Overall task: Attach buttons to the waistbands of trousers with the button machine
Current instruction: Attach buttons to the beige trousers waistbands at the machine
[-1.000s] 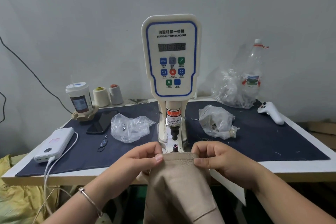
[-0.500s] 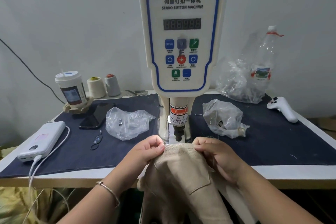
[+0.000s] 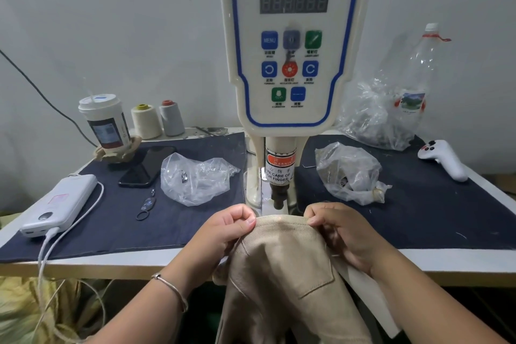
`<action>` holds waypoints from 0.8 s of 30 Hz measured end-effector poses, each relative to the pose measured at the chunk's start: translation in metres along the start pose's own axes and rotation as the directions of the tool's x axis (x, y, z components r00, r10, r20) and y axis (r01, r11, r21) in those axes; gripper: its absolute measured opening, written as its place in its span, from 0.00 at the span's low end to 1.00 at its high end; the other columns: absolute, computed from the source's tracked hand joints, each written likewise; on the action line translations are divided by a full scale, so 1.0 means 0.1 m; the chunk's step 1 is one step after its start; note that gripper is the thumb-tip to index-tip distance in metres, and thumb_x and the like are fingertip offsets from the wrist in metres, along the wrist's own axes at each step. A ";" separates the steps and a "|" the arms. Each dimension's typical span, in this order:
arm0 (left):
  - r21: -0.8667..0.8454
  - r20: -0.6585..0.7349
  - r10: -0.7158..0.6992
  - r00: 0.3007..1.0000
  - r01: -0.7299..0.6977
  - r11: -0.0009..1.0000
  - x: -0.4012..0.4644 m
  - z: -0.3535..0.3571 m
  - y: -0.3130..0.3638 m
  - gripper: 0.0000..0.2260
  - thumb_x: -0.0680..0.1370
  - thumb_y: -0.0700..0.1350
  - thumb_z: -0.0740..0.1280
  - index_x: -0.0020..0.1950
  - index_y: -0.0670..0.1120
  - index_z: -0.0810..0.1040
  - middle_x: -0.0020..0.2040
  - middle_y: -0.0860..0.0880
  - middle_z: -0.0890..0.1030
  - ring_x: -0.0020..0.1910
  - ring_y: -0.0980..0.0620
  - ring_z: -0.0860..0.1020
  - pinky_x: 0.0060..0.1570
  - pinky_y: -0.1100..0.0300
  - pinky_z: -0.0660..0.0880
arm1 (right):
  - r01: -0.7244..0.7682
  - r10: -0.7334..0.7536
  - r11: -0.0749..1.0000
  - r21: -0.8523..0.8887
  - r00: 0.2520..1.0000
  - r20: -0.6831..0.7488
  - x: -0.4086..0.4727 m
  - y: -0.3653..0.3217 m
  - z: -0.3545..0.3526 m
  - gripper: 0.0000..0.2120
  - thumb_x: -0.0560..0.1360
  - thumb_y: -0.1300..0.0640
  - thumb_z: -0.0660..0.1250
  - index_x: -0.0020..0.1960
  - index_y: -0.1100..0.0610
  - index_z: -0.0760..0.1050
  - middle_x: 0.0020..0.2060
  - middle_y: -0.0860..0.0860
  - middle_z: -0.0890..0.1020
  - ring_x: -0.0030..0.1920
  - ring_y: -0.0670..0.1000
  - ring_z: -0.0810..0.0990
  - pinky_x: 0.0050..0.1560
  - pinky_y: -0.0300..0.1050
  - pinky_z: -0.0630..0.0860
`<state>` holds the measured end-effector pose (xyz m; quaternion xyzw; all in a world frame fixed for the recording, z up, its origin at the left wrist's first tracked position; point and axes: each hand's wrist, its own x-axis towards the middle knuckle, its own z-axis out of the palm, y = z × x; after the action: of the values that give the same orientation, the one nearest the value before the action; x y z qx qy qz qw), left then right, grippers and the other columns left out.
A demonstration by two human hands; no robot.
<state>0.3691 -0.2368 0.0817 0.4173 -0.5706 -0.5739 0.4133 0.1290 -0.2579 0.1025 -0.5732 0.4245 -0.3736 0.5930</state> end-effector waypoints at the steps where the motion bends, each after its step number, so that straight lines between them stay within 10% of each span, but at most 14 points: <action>1: 0.008 0.002 0.000 1.000 0.000 1.000 0.00 0.00 -0.01 0.08 0.76 0.51 0.68 0.42 0.47 0.76 0.36 0.45 0.70 0.33 0.53 0.67 0.33 0.62 0.64 | -0.007 0.007 1.000 -0.001 1.000 -0.009 0.01 0.01 0.00 0.07 0.61 0.58 0.63 0.27 0.55 0.67 0.27 0.51 0.60 0.27 0.46 0.58 0.25 0.36 0.57; 19: -0.066 -0.002 -0.065 0.998 0.064 0.996 0.01 0.00 -0.07 0.10 0.75 0.53 0.68 0.42 0.47 0.75 0.30 0.46 0.66 0.24 0.54 0.60 0.23 0.65 0.55 | -0.043 0.057 0.986 0.158 0.995 -0.079 0.13 0.10 0.02 0.06 0.59 0.60 0.65 0.26 0.56 0.67 0.30 0.52 0.57 0.35 0.54 0.49 0.36 0.48 0.46; 24: -0.058 -0.034 -0.058 0.998 0.056 0.997 0.02 0.01 -0.09 0.09 0.74 0.52 0.69 0.40 0.48 0.75 0.30 0.46 0.67 0.26 0.52 0.61 0.25 0.57 0.50 | -0.057 0.070 0.991 0.119 0.992 -0.105 0.12 0.08 0.02 0.12 0.64 0.65 0.61 0.24 0.55 0.66 0.26 0.50 0.58 0.29 0.47 0.52 0.24 0.37 0.52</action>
<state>0.3677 -0.2388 0.0728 0.4315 -0.5344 -0.5941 0.4186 0.1344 -0.2679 0.0938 -0.5029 0.4520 -0.4092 0.6126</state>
